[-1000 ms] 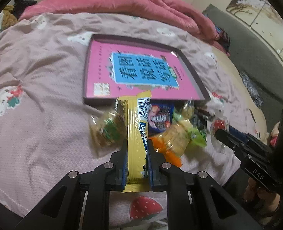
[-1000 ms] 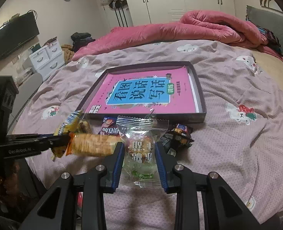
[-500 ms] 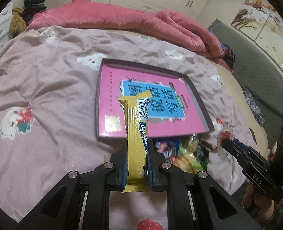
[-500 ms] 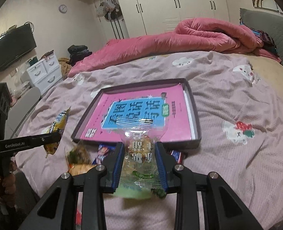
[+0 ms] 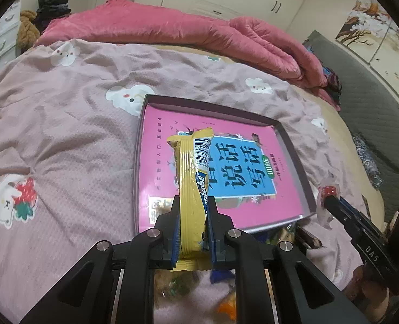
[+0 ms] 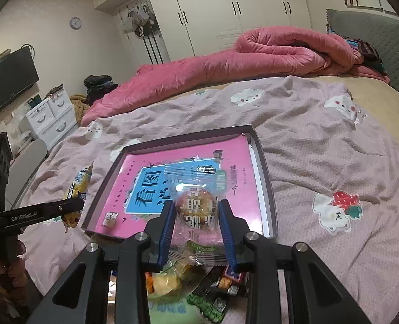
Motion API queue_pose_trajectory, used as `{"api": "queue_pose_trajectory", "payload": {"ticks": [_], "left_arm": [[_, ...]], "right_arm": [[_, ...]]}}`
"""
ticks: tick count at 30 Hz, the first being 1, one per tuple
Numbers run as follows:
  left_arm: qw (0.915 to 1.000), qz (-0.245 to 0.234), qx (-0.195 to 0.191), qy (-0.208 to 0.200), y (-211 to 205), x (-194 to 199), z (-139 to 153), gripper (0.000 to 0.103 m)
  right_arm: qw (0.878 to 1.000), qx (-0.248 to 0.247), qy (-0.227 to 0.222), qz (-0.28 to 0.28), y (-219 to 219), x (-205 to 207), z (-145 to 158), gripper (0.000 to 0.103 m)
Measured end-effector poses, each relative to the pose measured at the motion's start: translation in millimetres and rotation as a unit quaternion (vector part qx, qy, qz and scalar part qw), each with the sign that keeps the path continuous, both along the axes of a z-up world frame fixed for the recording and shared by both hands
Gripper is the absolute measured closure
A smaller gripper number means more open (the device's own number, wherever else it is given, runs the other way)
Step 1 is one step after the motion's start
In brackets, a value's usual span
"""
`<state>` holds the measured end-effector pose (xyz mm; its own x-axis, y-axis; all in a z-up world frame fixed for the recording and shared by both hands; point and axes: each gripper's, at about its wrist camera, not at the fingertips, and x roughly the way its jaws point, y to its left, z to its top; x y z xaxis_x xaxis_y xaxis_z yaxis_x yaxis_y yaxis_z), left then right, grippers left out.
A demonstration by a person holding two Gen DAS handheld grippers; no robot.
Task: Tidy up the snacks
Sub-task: 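Carry the wafer bar and candy bag into the tray and release both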
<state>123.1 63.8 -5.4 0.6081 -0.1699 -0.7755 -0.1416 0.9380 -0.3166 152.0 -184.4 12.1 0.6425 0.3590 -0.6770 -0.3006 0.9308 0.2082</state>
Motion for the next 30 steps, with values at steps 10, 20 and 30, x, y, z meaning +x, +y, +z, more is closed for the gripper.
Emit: {"api": "queue_pose_trajectory", "payload": {"ticks": [10,20,30], "left_arm": [[0.9997,-0.002,-0.001,0.022,1,20,-22,0.087],[0.9992,-0.012,0.006,0.038,-3,30,-35,0.087],[0.9984,-0.017,0.016,0.051,-8,40,-45,0.087]], "right_arm": [[1.0,-0.006,0.017,-0.021,-4,27,-18,0.07],[0.999,-0.024,0.037,-0.03,-8,40,-38,0.07],[0.997,-0.038,0.056,-0.038,-8,49,-54,0.07]]}}
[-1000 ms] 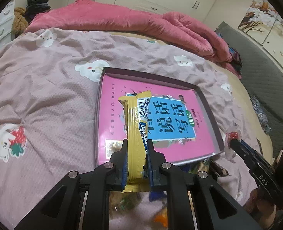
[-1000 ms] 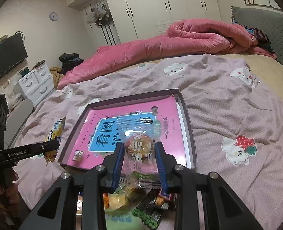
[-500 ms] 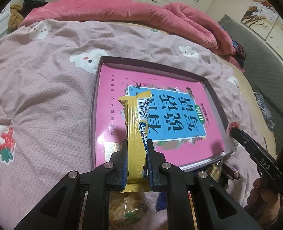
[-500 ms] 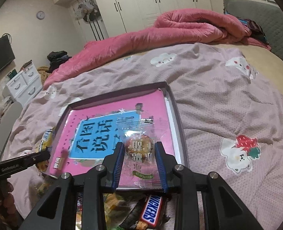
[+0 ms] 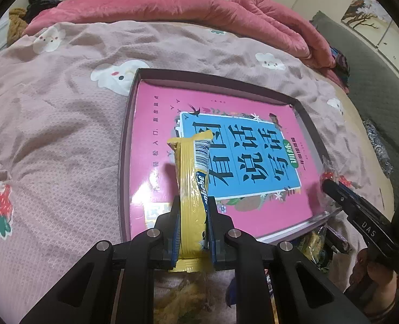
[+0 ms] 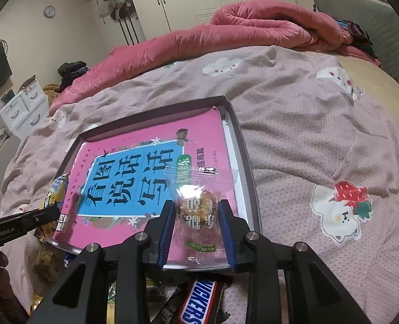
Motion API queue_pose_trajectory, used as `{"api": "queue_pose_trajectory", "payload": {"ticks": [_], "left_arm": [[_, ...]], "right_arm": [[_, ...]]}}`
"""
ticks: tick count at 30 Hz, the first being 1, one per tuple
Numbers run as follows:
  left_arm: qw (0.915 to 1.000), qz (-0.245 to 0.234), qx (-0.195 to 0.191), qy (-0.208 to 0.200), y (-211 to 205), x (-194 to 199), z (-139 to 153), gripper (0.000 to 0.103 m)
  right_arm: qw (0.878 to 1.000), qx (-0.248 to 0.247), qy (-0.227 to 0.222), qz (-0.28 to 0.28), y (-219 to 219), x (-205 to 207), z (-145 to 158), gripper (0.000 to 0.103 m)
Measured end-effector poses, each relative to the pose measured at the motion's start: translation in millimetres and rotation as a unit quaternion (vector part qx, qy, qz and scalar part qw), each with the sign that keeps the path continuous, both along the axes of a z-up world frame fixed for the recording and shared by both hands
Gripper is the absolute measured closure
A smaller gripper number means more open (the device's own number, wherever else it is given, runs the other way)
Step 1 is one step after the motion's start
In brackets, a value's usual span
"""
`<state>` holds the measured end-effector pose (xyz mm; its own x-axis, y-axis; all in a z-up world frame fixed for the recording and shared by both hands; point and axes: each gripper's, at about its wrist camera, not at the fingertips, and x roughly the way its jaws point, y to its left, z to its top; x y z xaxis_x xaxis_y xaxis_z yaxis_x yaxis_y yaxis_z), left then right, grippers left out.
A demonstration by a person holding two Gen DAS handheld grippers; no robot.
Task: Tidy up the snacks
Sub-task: 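Carry the wafer bar and candy bag into the tray and release both, then grasp the orange-wrapped bread pack with the left gripper and lift it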
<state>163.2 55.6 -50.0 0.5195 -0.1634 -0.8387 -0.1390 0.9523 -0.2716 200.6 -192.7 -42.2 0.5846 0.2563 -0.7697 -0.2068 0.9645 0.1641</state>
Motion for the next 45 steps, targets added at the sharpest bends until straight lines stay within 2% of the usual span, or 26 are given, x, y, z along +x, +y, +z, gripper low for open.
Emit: {"api": "queue_pose_trajectory", "payload": {"ticks": [7,18,23,34,38,45], "left_arm": [[1.0,0.0,0.002,0.008,-3,8,-6,0.086],[1.0,0.002,-0.006,0.007,-1,6,-5,0.083],[0.9999,0.006,-0.01,-0.002,1,4,2,0.081],[0.9992,-0.002,-0.028,-0.027,3,-10,27,0.065],[0.9987,-0.015,-0.028,-0.04,-1,-21,38,0.055],[0.9964,-0.062,-0.02,-0.054,-14,-41,48,0.052]], "right_arm": [[0.999,-0.042,-0.017,-0.004,3,1,-3,0.069],[1.0,-0.021,-0.015,-0.005,-2,-1,0,0.068],[1.0,-0.008,-0.017,-0.007,-6,-3,4,0.063],[0.999,0.005,-0.035,0.0,-10,-19,25,0.058],[0.999,0.011,-0.039,0.003,-10,-29,32,0.056],[0.999,0.014,-0.043,0.008,-13,-41,40,0.051]]}}
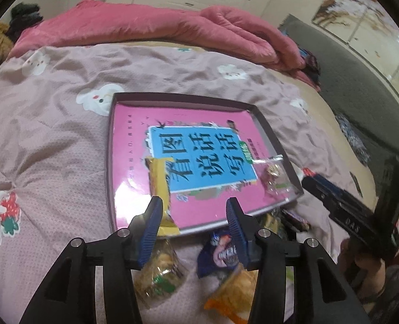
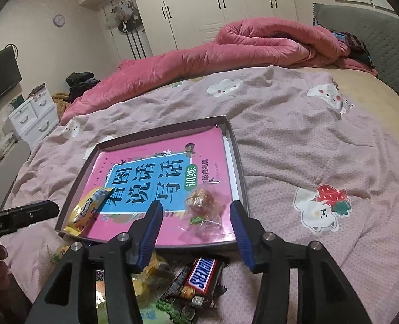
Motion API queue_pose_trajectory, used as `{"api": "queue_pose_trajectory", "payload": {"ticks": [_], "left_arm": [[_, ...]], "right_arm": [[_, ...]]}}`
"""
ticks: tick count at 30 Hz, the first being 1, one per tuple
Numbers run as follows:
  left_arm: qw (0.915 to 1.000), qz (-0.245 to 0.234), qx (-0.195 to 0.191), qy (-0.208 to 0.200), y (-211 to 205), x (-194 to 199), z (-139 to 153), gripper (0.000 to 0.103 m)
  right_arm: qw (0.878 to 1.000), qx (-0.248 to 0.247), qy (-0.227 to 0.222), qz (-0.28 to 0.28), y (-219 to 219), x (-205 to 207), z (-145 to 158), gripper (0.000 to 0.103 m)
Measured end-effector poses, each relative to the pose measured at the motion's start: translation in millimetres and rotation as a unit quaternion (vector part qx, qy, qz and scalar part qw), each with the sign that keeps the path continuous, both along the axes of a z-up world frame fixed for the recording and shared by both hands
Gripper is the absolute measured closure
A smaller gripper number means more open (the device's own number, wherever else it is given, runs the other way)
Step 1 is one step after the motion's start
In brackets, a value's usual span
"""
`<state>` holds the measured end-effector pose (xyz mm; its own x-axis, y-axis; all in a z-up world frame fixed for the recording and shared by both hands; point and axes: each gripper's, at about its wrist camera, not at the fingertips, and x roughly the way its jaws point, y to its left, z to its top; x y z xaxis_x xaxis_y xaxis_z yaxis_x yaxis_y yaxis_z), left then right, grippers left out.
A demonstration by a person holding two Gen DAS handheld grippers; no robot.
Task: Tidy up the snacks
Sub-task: 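Grasp the orange-wrapped bread pack with the left gripper and lift it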
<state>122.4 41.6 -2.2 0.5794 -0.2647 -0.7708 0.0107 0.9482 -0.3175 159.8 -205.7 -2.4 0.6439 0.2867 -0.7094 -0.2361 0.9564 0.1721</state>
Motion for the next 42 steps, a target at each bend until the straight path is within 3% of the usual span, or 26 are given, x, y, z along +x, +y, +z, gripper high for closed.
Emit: {"api": "queue_pose_trajectory", "payload": {"ticks": [5,21,27,38,40,42], "left_arm": [[0.9997,-0.02,0.015,-0.003,-11,-8,3,0.046],[0.9912,-0.113,0.066,0.016,-49,-33,-9,0.045],[0.9872,-0.141,0.069,0.028,-58,-40,-15,0.045],[0.9798,-0.176,0.078,0.057,-75,-44,-29,0.045],[0.9791,-0.178,0.077,0.062,-77,-43,-32,0.045],[0.9783,-0.181,0.077,0.065,-79,-43,-33,0.045]], "right_arm": [[1.0,-0.003,-0.003,-0.002,-4,-5,3,0.048],[0.999,-0.026,0.042,0.009,-3,-22,-18,0.042],[0.997,-0.024,0.079,0.003,-8,-20,-35,0.042],[0.995,-0.012,0.102,0.016,-7,-20,-50,0.042],[0.994,-0.008,0.109,0.014,-8,-19,-53,0.046],[0.994,-0.004,0.112,0.011,-10,-19,-55,0.057]]}}
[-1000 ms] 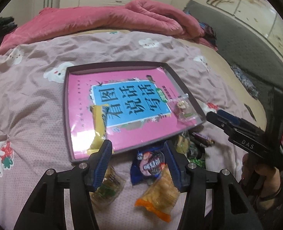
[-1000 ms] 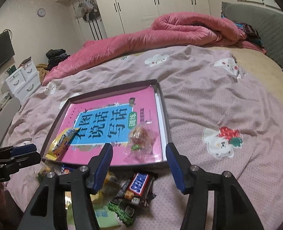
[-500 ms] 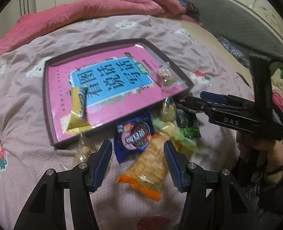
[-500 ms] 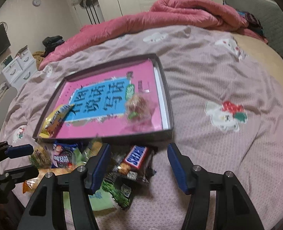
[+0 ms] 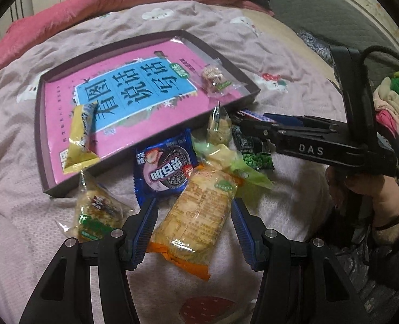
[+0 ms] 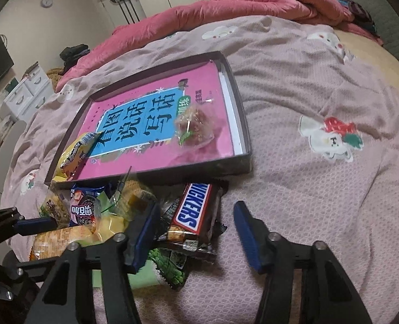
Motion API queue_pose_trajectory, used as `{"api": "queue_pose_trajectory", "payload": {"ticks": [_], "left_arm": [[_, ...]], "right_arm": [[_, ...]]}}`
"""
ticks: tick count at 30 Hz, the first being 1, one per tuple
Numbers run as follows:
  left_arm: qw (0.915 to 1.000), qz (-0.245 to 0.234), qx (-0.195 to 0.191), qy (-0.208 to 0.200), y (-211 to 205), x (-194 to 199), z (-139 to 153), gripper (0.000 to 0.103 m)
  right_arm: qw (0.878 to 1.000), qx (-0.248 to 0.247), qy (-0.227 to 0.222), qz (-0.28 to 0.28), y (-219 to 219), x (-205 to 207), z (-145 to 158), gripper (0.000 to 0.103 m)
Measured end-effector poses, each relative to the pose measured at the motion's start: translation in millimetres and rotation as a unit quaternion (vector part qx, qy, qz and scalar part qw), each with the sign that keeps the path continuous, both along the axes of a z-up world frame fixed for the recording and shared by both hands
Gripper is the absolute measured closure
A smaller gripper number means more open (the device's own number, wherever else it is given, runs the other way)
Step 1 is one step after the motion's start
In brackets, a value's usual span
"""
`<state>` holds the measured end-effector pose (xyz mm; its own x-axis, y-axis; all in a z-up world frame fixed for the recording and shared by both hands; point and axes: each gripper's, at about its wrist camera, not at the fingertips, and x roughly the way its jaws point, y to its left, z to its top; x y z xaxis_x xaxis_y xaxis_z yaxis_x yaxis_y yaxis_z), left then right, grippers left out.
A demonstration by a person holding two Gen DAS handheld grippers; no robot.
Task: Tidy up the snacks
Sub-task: 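Grasp the orange-wrapped bread pack with the left gripper and lift it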
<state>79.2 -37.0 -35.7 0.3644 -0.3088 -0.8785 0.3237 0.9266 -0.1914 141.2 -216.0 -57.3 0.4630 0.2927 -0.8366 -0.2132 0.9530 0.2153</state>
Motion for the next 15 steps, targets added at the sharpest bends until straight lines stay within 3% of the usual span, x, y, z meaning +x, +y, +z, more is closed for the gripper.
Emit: {"api": "queue_pose_trajectory", "payload": {"ticks": [3,11,15], "left_arm": [[1.0,-0.001,-0.002,0.003,-1,1,-3,0.045],[0.9996,-0.006,-0.023,0.012,-4,2,-12,0.046],[0.9992,-0.006,-0.035,0.018,-4,4,-16,0.06]], "right_arm": [[1.0,0.003,0.0,-0.006,-3,1,-2,0.066],[1.0,0.011,-0.001,-0.005,-5,5,-7,0.067],[1.0,0.013,-0.004,0.001,-5,4,-7,0.07]]}}
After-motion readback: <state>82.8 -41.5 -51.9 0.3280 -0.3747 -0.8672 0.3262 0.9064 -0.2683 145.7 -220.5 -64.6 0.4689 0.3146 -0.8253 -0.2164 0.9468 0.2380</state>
